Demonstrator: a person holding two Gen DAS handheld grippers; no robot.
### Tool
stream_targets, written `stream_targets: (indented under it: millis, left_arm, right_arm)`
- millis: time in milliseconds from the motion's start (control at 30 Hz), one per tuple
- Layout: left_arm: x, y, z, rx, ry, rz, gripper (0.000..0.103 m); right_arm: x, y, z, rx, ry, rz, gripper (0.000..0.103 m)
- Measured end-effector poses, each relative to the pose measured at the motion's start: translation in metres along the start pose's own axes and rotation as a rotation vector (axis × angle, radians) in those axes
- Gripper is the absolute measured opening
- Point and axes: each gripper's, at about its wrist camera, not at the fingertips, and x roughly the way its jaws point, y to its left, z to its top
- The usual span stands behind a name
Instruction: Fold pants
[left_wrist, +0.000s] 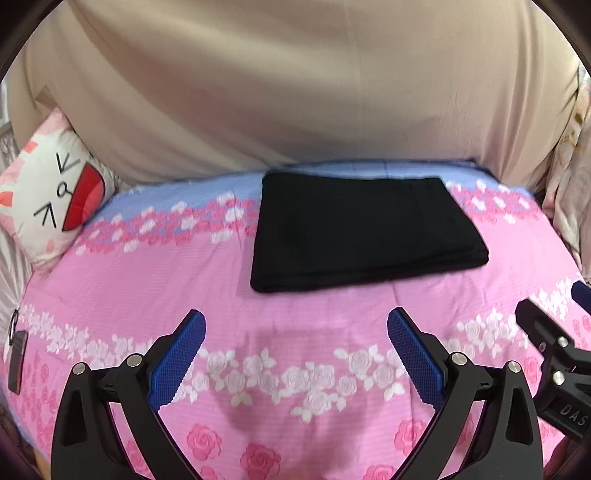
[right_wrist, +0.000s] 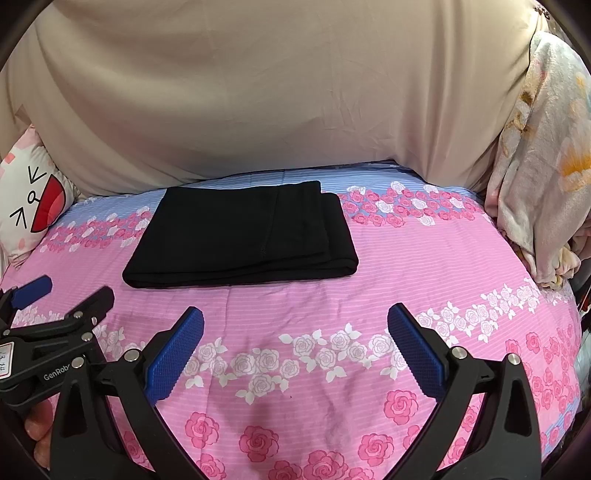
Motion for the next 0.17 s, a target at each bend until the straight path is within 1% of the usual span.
stream_targets:
  millis: [33,100,167]
  left_arm:
    - [-0.0002,0.0006,-0.0008,-0.001,0.002,-0.01,0.097]
    - [-0.0005,0.0006,-0.0022,-0.001,0.001,-0.001,0.097]
    - [-0.0001,-0.0009,-0.003,0.004,0.006,-0.007,0.097]
  right_arm:
    - [0.0002,-0.0002,-0.0001,-0.001,0.001,0.001,0.098]
    - [0.0005,-0.0009,-0.0001,-0.001,0.002,0.0,0.098]
    - [0.0007,-0.0012,-0.0001,-0.001,0.002,0.002,0.098]
